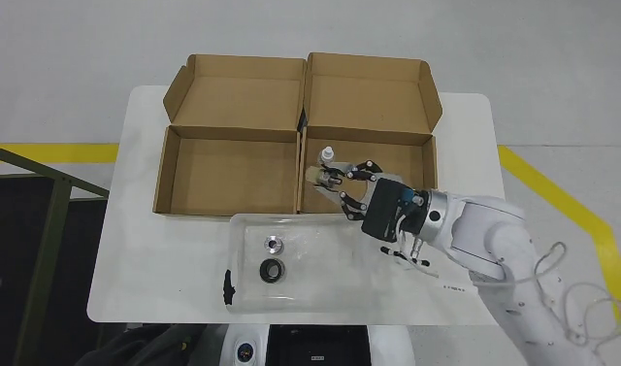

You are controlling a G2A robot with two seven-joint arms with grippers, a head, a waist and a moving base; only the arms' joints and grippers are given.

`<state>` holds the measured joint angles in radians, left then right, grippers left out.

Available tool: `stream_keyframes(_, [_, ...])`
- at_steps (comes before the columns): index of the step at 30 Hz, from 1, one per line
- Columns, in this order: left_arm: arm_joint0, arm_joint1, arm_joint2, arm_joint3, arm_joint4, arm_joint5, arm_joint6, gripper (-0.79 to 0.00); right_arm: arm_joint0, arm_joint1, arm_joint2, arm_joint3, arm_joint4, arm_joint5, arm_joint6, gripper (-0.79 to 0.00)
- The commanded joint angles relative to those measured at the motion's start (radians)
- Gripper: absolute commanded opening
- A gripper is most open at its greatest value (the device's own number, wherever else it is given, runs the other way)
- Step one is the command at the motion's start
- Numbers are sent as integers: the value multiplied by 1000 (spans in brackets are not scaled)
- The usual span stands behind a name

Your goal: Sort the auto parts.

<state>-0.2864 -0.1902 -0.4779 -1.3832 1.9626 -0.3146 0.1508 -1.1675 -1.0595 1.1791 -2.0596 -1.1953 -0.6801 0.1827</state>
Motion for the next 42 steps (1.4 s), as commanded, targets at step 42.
stream_keyframes(42, [0, 0, 0, 0, 0, 0, 0, 0, 288, -38, -170, 587, 70, -90, 277, -785])
